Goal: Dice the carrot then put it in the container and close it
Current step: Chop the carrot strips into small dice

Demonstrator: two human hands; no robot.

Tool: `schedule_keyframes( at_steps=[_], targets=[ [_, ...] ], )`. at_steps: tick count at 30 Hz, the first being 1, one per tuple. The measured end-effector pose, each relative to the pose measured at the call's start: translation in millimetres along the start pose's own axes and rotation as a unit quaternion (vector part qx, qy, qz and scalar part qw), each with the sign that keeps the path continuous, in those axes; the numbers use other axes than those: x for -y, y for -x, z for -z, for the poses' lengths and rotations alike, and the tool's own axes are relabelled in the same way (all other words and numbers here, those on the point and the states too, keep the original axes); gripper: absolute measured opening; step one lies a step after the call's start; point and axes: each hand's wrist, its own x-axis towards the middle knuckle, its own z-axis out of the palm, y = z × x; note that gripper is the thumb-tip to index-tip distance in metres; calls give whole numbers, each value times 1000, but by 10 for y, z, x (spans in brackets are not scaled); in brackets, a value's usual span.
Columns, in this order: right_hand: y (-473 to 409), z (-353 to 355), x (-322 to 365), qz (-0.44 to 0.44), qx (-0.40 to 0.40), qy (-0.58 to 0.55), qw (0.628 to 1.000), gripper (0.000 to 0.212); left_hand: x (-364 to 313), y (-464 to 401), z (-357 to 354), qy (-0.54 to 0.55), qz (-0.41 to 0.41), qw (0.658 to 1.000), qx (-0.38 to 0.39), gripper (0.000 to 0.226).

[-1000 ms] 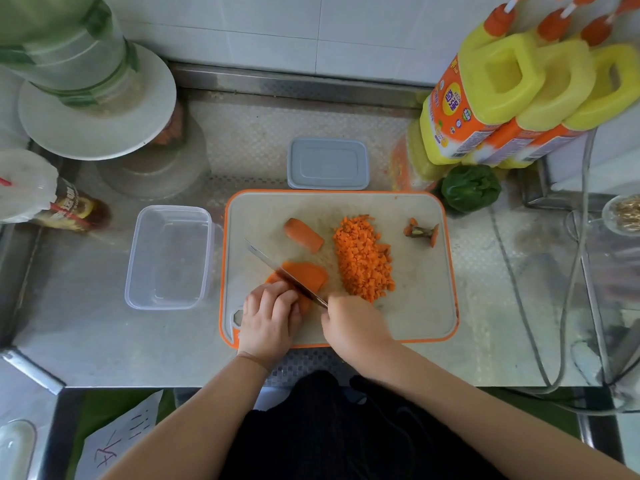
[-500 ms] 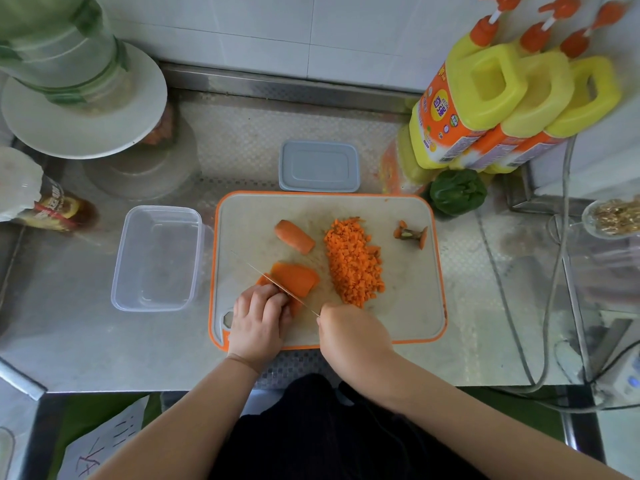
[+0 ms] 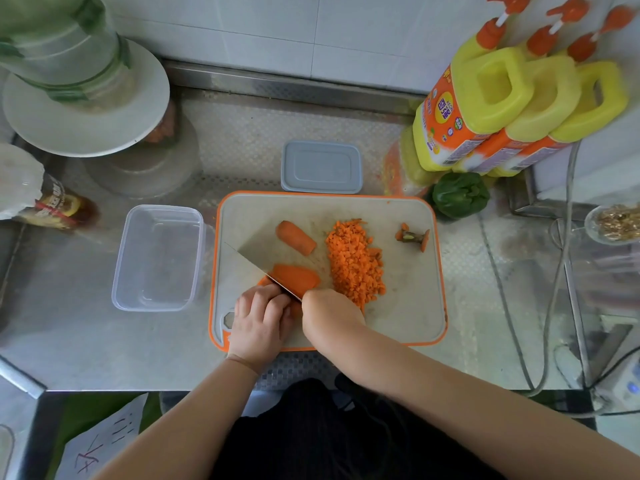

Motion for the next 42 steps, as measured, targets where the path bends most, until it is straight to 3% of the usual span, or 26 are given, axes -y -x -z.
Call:
schedule_keyframes(
  at_steps=[12,18,27,34,42],
  targets=[
    [-48,-66,-110,1,-30,-47,998,19,-28,-34,63,19,15,1000,13,11],
    [2,-130,-44,3,-43,-17,999,27,-62,-9,91,26,29,999,15,11],
    [237,-258,-391,-1,-19,10,1000,19,-56,-24,105,30,28,999,10,10],
    [54,-163,-304,-13,-19,-57,998,11,-48,-1,121,21,22,999,13,9],
    [255,-150,-316,51,-68,-38,996,19,-41,-14,124,15,22,1000,6,11]
  ],
)
